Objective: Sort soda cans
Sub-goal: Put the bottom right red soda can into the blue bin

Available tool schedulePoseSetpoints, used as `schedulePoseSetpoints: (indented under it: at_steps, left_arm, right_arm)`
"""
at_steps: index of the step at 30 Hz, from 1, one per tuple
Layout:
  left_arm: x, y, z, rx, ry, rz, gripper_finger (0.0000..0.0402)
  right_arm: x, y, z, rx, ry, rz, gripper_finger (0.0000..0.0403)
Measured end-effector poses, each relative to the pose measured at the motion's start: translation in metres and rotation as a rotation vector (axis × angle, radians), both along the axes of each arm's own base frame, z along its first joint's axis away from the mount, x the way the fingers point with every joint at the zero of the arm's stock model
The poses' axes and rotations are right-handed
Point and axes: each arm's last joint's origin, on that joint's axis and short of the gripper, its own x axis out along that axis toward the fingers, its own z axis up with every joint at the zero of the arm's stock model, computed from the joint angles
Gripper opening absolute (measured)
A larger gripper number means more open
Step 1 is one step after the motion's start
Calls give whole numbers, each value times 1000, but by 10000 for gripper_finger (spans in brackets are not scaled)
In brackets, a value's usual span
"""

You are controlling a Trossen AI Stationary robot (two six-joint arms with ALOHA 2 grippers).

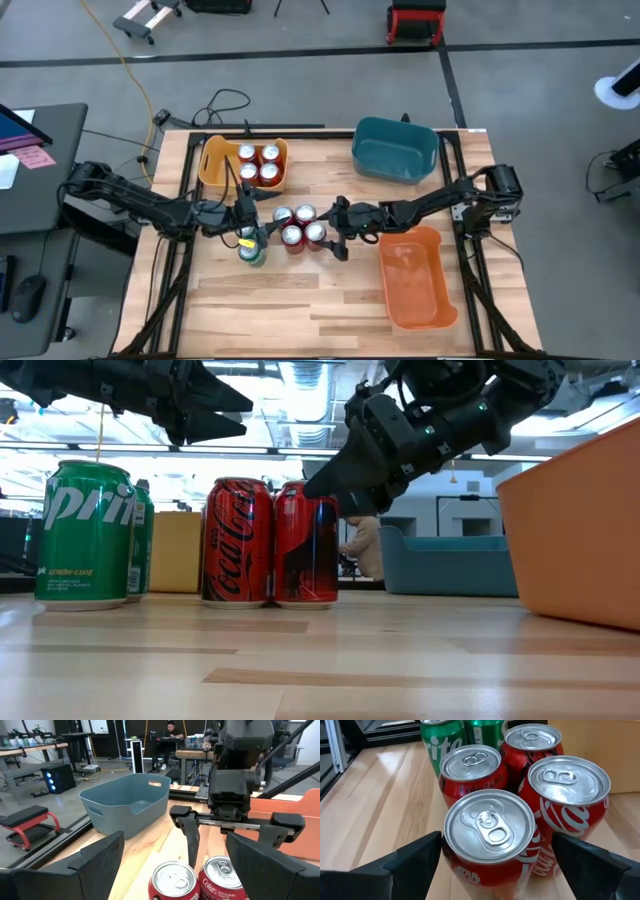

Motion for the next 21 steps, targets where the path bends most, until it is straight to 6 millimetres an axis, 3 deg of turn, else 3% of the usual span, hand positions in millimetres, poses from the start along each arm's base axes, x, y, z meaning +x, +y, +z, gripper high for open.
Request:
schedulePoseSetpoints:
  at_steps: [15,21]
  left_arm:
    - [0,0,0,2,5,0,346]
    - [0,0,0,-2,4,0,346]
  right_arm:
    - [0,-4,3,-8,4,-5,400]
    - [-3,5,0,52,39,57,400]
